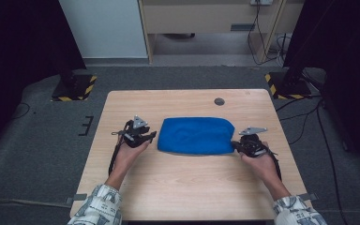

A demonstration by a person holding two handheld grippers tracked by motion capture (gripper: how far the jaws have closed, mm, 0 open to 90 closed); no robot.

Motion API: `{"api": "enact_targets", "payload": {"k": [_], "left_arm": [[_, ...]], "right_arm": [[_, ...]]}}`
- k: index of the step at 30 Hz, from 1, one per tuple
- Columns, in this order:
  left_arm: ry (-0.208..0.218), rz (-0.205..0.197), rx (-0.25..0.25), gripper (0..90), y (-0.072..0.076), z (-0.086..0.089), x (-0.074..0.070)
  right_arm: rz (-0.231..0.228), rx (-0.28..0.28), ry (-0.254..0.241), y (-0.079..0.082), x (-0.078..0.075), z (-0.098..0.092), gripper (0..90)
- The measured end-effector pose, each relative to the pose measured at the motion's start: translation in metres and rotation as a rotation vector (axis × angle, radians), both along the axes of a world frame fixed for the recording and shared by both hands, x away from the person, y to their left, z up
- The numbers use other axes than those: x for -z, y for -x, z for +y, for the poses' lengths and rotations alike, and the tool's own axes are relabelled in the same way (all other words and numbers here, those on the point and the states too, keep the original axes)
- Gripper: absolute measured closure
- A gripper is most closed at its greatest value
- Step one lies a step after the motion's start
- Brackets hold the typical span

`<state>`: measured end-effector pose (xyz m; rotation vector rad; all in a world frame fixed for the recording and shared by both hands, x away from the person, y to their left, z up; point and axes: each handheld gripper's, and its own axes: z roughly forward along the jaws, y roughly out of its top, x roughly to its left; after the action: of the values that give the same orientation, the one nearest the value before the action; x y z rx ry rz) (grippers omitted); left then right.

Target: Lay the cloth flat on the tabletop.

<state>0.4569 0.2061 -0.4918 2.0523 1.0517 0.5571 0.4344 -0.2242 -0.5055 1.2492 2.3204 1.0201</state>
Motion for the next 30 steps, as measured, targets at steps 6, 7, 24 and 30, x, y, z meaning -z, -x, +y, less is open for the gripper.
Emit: {"api": "enact_targets", "payload": {"k": [6,7,24,30], "left_arm": [[0.000,0.007,0.043,57.4,0.025,0.006,0.010],[0.000,0.007,0.043,56.8,0.025,0.006,0.010],[0.043,0.092,0.124,44.2,0.029,-0.006,0.033],[0.034,0.103,0.142,45.2,0.026,-0.015,0.037]], "right_arm": [[-0.002,0.001,-0.012,0.007,0.005,0.003,89.9],[-0.002,0.001,-0.012,0.007,0.005,0.003,89.9],[-0.015,0.002,-0.050,0.023,0.004,-0.005,87.6],[0.003,0.004,-0.050,0.034,0.003,-0.010,86.8]]}}
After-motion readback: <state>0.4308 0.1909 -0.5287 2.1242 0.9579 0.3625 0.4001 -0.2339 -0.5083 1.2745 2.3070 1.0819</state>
